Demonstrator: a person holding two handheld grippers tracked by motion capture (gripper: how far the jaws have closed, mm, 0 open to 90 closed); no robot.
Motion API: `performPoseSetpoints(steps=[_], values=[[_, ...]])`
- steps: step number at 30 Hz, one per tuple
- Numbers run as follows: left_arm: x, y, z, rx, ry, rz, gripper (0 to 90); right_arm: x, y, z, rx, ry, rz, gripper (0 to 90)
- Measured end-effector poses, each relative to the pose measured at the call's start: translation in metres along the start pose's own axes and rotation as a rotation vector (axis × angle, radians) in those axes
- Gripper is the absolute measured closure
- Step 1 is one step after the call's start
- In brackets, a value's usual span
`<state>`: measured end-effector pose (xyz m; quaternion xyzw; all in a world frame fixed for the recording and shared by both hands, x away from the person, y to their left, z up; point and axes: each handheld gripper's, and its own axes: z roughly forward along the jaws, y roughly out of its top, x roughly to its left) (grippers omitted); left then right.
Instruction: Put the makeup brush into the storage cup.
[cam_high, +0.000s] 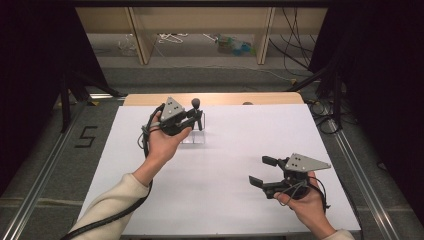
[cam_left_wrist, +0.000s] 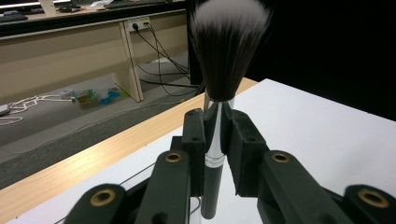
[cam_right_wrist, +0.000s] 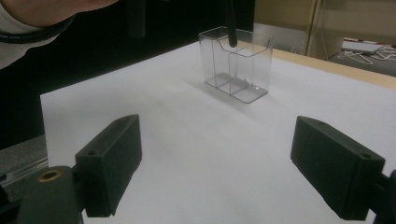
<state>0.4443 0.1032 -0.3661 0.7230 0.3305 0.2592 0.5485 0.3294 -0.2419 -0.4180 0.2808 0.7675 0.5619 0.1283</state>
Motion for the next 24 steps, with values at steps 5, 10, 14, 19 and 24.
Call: performPoseSetpoints(steps=[5,10,14,19,24], values=[[0.001,-0.0003,0.0004,0.004,0.004,0.0,77.7,0.0006,0.0,-0.0002,0.006,0.003,0.008,17.2],[0.0017,-0.0004,0.0013,0.003,0.006,-0.002,77.7,-0.0005,-0.0002,0.0009,-0.009,-0.002,-0.008,17.2],[0.0021,0.0004,0.002,0.005,0.006,0.005,77.7,-0.0006,-0.0001,0.0004,-0.005,-0.002,-0.008,17.2],[0.0023,0.0011,0.0031,0.004,0.008,0.002,77.7,-0.0006,0.0001,0.0003,-0.007,-0.002,-0.008,17.2],[0.0028,0.0009,0.0042,0.005,0.012,0.0,77.7,0.0003,0.0,-0.0002,0.003,0.001,0.004,17.3]])
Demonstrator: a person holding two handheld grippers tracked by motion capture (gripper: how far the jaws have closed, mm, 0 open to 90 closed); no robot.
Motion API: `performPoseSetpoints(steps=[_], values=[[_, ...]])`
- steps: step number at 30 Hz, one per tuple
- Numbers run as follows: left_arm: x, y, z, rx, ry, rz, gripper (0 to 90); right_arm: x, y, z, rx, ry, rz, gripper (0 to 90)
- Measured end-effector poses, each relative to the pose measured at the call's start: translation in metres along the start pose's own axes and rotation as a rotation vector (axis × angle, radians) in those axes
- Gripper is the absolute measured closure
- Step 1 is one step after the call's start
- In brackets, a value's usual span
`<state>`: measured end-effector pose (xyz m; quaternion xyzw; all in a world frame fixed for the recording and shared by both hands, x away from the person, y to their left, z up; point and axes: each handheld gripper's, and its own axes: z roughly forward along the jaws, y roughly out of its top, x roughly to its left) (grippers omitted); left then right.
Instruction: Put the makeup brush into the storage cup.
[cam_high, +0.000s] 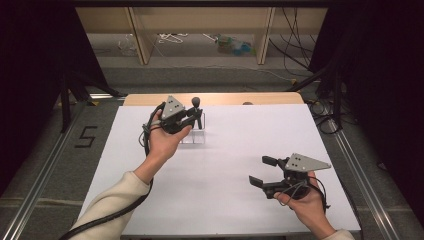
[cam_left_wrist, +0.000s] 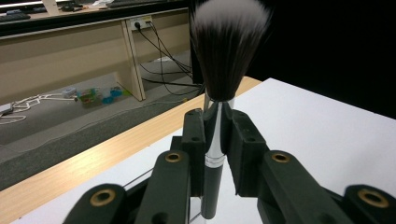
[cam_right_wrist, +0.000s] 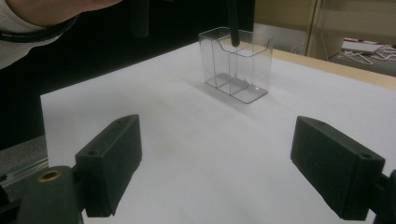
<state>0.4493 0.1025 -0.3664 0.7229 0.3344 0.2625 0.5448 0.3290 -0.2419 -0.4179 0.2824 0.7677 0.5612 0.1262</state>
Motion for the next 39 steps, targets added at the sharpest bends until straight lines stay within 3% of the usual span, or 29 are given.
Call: performPoseSetpoints(steps=[39], values=[[0.0056,0.0023,0.0096,0.008,0.014,0.007,77.7,-0.0011,-0.0003,0.0008,-0.012,-0.003,-0.011,17.2]])
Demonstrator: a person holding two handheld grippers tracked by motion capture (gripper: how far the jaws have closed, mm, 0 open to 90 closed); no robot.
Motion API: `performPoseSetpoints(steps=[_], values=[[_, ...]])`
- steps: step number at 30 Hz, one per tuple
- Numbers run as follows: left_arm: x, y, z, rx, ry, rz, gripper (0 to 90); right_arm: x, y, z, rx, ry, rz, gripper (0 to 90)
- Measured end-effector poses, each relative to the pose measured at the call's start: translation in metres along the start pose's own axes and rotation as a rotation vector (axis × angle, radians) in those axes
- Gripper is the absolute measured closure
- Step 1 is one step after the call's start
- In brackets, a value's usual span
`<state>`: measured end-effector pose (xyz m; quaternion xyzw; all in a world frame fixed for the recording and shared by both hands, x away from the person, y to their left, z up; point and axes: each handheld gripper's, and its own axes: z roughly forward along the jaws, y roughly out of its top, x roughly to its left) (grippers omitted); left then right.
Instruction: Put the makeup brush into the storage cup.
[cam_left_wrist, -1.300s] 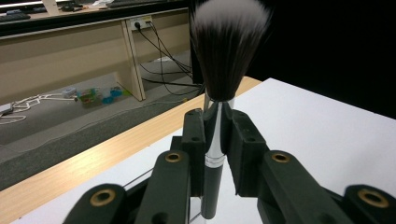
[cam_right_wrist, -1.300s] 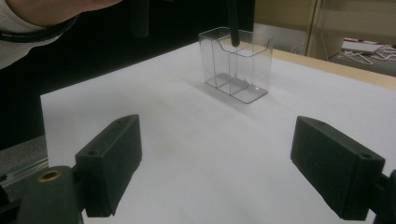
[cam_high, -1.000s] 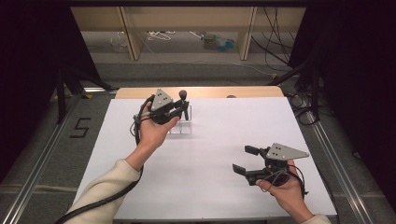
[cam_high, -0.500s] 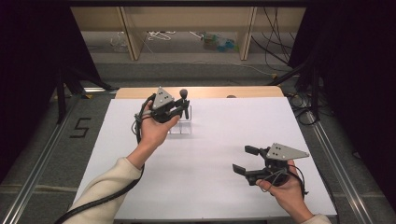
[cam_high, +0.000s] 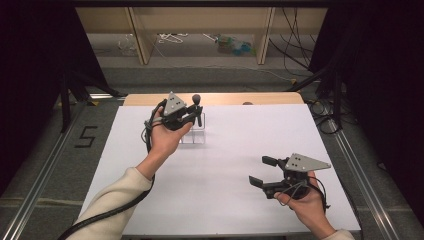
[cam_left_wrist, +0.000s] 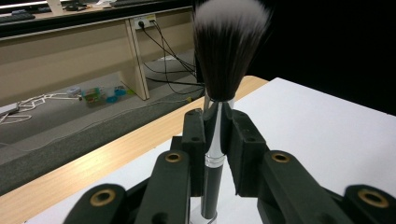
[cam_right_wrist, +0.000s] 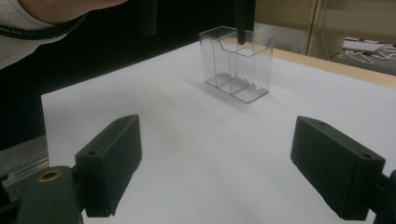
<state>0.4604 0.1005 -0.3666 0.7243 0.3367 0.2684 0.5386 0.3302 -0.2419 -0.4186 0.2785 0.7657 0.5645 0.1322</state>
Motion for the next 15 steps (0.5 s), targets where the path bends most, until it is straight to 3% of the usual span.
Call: performPoseSetpoints(steps=[15], values=[[0.0025,-0.0009,0.0051,0.002,0.006,0.001,77.7,0.0001,0.0,-0.0001,-0.001,0.001,0.0,17.2]])
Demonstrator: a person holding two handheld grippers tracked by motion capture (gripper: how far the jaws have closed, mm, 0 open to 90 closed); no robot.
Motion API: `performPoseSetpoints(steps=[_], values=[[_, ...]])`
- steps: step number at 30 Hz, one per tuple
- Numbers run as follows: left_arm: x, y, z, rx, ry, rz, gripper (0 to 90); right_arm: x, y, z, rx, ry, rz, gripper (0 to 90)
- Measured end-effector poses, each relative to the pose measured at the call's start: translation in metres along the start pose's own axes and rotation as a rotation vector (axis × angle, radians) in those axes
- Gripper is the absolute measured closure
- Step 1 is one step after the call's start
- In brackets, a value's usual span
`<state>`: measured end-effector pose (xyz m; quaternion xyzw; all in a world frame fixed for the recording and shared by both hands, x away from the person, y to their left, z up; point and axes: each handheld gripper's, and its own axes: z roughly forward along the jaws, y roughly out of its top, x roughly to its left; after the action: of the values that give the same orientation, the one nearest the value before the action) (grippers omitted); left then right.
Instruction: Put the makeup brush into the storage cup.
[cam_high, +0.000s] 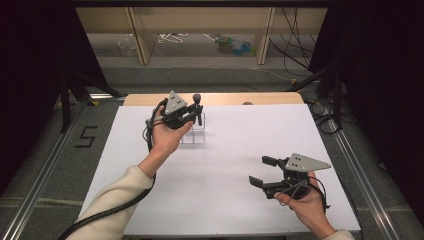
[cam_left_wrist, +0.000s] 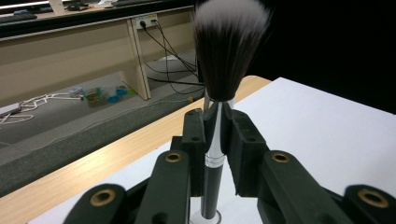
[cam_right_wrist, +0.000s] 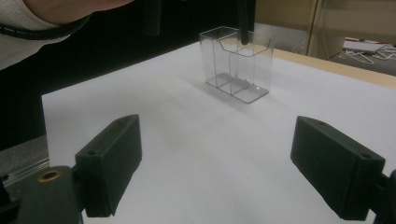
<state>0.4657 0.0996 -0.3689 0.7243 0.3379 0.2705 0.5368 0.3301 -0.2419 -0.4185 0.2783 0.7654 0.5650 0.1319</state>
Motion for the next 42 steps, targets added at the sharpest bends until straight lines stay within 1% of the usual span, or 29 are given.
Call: performPoseSetpoints(steps=[14,20,21,24,26,27,29,30,31,32,35,39,40,42], values=[[0.003,-0.002,0.003,0.002,0.003,0.0,77.7,0.0,0.0,0.001,-0.003,0.001,-0.003,17.2],[0.003,-0.003,0.005,0.006,0.006,-0.001,77.7,-0.001,0.0,0.0,0.004,0.002,-0.001,17.2],[0.003,-0.003,0.005,0.006,0.005,-0.003,77.7,0.0,0.0,0.0,0.007,0.004,0.008,17.2],[0.003,-0.004,0.006,0.008,0.007,-0.004,77.7,0.0,0.0,0.0,0.003,0.002,-0.001,17.2],[0.004,-0.005,0.007,0.011,0.008,-0.007,77.7,0.0,0.0,0.0,0.006,0.006,0.009,17.2],[0.004,-0.005,0.007,0.012,0.009,-0.008,77.7,-0.001,0.0,0.0,0.003,0.003,-0.002,17.2],[0.005,-0.006,0.008,0.012,0.007,-0.008,77.7,-0.001,0.0,0.0,0.003,0.003,-0.001,17.2],[0.004,-0.006,0.008,0.01,0.007,-0.01,77.7,0.0,0.0,0.001,-0.003,0.01,0.009,17.2],[0.004,-0.006,0.009,0.013,0.008,-0.01,77.7,0.0,-0.001,0.001,-0.012,0.014,0.009,17.2],[0.004,-0.006,0.009,0.013,0.009,-0.009,77.7,-0.001,-0.001,0.002,-0.019,0.009,-0.002,17.2],[0.004,-0.007,0.009,0.014,0.009,-0.009,77.7,0.0,-0.001,0.001,-0.012,0.012,0.007,17.2],[0.005,-0.008,0.011,0.013,0.01,-0.009,77.7,-0.001,-0.001,0.002,-0.019,0.01,-0.001,17.2],[0.005,-0.008,0.011,0.015,0.011,-0.008,77.7,0.0,-0.001,0.001,-0.011,0.014,0.009,17.1],[0.005,-0.009,0.012,0.019,0.013,-0.011,77.7,0.0,-0.001,0.001,-0.012,0.014,0.01,17.2]])
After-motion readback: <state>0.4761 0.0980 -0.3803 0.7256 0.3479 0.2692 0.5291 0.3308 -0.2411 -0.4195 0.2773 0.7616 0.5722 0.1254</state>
